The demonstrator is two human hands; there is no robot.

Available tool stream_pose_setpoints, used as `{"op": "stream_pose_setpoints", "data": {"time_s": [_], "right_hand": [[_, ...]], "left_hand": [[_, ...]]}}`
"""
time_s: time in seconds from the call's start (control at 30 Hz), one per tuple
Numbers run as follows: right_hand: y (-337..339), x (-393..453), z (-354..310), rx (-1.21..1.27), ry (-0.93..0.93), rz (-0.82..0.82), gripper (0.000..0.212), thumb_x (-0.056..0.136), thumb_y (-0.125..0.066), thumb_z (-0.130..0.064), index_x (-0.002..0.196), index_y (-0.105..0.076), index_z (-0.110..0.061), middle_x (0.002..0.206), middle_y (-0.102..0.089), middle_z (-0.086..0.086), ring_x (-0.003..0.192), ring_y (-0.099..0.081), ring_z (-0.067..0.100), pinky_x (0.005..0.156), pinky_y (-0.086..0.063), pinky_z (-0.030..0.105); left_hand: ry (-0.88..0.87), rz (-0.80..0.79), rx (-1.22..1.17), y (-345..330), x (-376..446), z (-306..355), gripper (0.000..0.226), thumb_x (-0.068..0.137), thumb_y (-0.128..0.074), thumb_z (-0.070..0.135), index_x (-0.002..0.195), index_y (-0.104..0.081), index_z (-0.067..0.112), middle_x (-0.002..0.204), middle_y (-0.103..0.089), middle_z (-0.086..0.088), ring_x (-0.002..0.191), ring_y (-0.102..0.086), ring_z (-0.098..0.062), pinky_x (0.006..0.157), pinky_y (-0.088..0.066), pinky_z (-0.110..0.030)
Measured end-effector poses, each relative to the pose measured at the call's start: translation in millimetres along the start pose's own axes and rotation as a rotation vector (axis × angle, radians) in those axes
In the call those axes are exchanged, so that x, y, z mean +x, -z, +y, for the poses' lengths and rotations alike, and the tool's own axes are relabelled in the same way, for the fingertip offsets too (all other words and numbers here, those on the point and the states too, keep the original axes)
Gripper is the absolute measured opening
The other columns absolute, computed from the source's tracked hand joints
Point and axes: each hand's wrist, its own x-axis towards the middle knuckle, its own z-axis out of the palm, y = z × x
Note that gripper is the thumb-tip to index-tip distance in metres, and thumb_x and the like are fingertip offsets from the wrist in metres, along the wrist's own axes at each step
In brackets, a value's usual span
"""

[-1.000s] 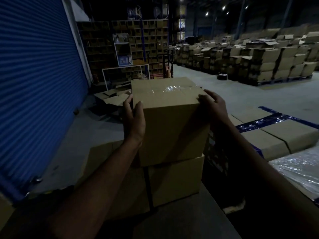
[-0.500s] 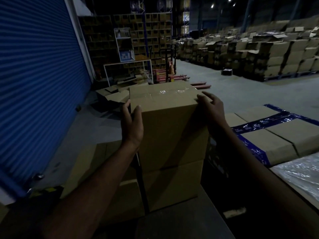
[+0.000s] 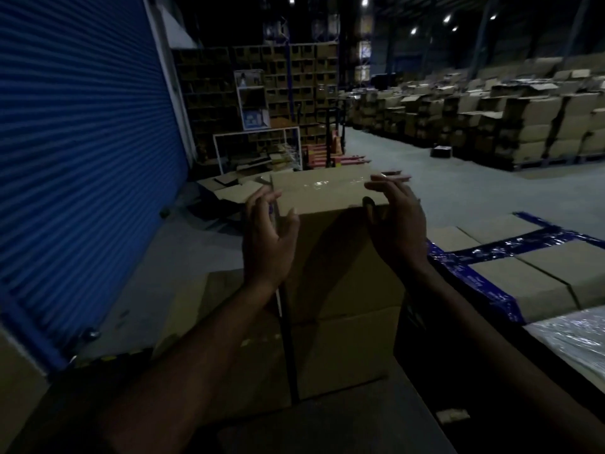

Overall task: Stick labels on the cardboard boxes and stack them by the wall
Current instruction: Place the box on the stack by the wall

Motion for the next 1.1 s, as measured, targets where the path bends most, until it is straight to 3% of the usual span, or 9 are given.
{"op": "stream_pose_setpoints", "data": {"time_s": [0.1,0.27,0.43,0.57,0.7,0.83,0.97,1.1], "right_hand": [[-12.8,-19.5,-39.0,0.068,0.066,-0.069,0.035,0.089,-0.062,-0.015,0.124,-0.061,-0.017,0.137,-0.056,-0.001,0.127,-0.049,0.013,0.101,-0.043,0.028],[-51.6,-61.6,-121.6,0.253,0.169,-0.205,0.033,0.088,-0.057,-0.022,0.12,-0.063,-0.014,0.128,-0.058,-0.005,0.114,-0.051,0.005,0.092,-0.044,0.02],[-111.3,-109.6,-205.7,0.401,0.224,-0.379,0.028,0.092,-0.063,-0.023,0.12,-0.063,-0.02,0.127,-0.061,-0.004,0.119,-0.053,0.008,0.097,-0.044,0.025],[-151.8,-147.5,-278.2,0.529,0.255,-0.493,0.027,0.093,-0.064,-0.025,0.12,-0.063,-0.022,0.127,-0.062,-0.007,0.111,-0.058,0.009,0.093,-0.048,0.029],[-188.3,-178.7,-351.6,0.596,0.299,-0.569,0.029,0.093,-0.064,-0.024,0.122,-0.063,-0.019,0.126,-0.063,-0.006,0.117,-0.054,0.008,0.097,-0.045,0.028],[-221.5,-202.0,-427.1,0.637,0.332,-0.606,0.031,0.093,-0.063,-0.025,0.124,-0.061,-0.02,0.123,-0.061,-0.01,0.11,-0.048,-0.003,0.093,-0.037,0.017],[-255.6,-210.8,-497.9,0.636,0.318,-0.592,0.031,0.094,-0.062,-0.026,0.123,-0.062,-0.017,0.124,-0.064,-0.004,0.113,-0.055,0.009,0.092,-0.038,0.019],[-293.7,-210.1,-562.7,0.6,0.301,-0.566,0.032,0.094,-0.062,-0.03,0.124,-0.06,-0.02,0.123,-0.063,-0.004,0.104,-0.055,0.008,0.082,-0.036,0.018]], "left_hand": [[-0.055,0.021,0.049,36.6,-9.4,-0.1,0.045,0.096,-0.053,0.04,0.13,-0.056,0.01,0.137,-0.049,-0.007,0.132,-0.046,-0.015,0.104,-0.035,-0.011],[0.03,0.067,0.153,121.0,-45.9,-11.8,0.043,0.095,-0.059,0.038,0.134,-0.053,0.019,0.14,-0.045,0.003,0.132,-0.041,-0.005,0.099,-0.028,-0.001],[0.065,0.164,0.333,221.4,-91.4,-36.3,0.044,0.094,-0.059,0.04,0.13,-0.057,0.015,0.133,-0.05,-0.001,0.129,-0.046,-0.007,0.102,-0.03,-0.006],[0.102,0.238,0.455,308.5,-126.9,-55.4,0.04,0.094,-0.064,0.035,0.128,-0.057,0.014,0.13,-0.051,0.0,0.127,-0.048,-0.01,0.105,-0.037,-0.017],[0.154,0.321,0.517,392.6,-154.7,-67.0,0.043,0.094,-0.059,0.042,0.129,-0.054,0.017,0.131,-0.05,0.003,0.124,-0.05,-0.011,0.101,-0.036,-0.012],[0.208,0.39,0.586,475.1,-170.8,-86.5,0.045,0.092,-0.059,0.043,0.13,-0.055,0.019,0.131,-0.05,0.005,0.121,-0.05,-0.008,0.096,-0.04,-0.014],[0.286,0.42,0.587,551.1,-171.0,-115.4,0.055,0.088,-0.054,0.055,0.133,-0.053,0.023,0.135,-0.051,0.005,0.124,-0.048,-0.007,0.091,-0.037,-0.01],[0.302,0.428,0.56,618.8,-164.9,-150.9,0.046,0.092,-0.063,0.046,0.132,-0.054,0.025,0.131,-0.052,0.005,0.121,-0.048,-0.009,0.086,-0.037,-0.01]]}}
